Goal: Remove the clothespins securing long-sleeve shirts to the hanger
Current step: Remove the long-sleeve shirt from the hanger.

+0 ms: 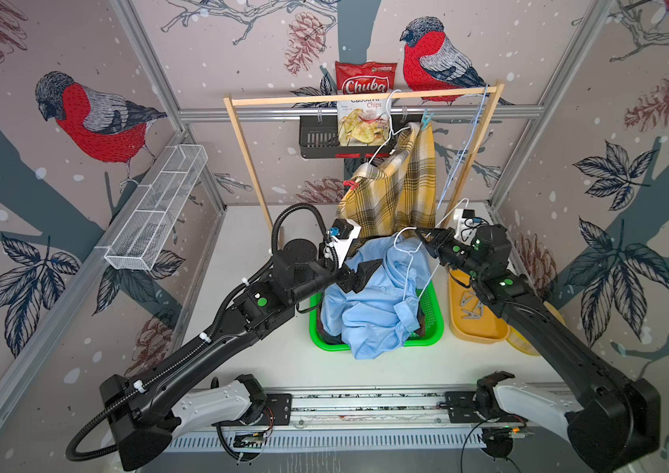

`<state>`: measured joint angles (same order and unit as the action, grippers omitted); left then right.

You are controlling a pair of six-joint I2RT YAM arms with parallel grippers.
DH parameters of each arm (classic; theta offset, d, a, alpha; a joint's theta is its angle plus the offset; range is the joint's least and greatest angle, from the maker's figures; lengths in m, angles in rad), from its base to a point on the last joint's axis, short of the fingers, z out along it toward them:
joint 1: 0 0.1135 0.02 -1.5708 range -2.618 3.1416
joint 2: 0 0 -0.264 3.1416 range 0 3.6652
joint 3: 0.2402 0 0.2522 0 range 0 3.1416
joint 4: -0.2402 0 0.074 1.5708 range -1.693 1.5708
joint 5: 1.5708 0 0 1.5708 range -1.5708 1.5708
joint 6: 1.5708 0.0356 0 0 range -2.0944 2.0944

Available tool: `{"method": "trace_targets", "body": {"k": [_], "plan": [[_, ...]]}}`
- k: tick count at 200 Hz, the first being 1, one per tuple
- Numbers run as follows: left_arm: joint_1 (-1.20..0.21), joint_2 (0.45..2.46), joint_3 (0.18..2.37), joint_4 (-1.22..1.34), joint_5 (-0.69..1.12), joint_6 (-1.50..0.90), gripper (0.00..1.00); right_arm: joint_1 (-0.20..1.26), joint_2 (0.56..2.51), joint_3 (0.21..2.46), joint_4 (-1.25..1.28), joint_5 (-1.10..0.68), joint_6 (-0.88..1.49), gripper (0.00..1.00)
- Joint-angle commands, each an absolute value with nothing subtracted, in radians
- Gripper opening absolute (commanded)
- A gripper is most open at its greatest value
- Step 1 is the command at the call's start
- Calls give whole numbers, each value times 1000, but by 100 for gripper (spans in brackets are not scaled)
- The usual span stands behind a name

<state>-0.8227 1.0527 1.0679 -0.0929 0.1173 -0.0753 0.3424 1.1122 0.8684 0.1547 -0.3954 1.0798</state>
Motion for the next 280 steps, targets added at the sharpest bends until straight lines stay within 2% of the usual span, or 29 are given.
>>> {"method": "trace_targets", "body": {"k": [1, 36, 63, 108, 170, 255, 280], "plan": [[-811, 1024, 1005, -50, 186, -107, 82, 329, 1122, 851, 222, -432, 1125, 0], [-814, 1026, 865, 73, 286, -196, 80, 321, 1132, 830, 275, -457, 1165, 0], [-835, 1094, 836, 126, 327, -233, 78, 311, 1130, 823, 287, -462, 1176, 0], [-935, 1226, 833, 221, 280, -241, 76, 292, 1122, 807, 316, -483, 1199, 0], [-960, 1419, 901, 327, 172, -271, 65, 272, 1080, 778, 321, -509, 1209, 0], [-984, 1545, 991, 370, 255, -273, 32, 229, 1052, 745, 333, -541, 1218, 0], [-987, 1565, 1021, 353, 259, -273, 18, 216, 1046, 742, 332, -549, 1218, 0]]}}
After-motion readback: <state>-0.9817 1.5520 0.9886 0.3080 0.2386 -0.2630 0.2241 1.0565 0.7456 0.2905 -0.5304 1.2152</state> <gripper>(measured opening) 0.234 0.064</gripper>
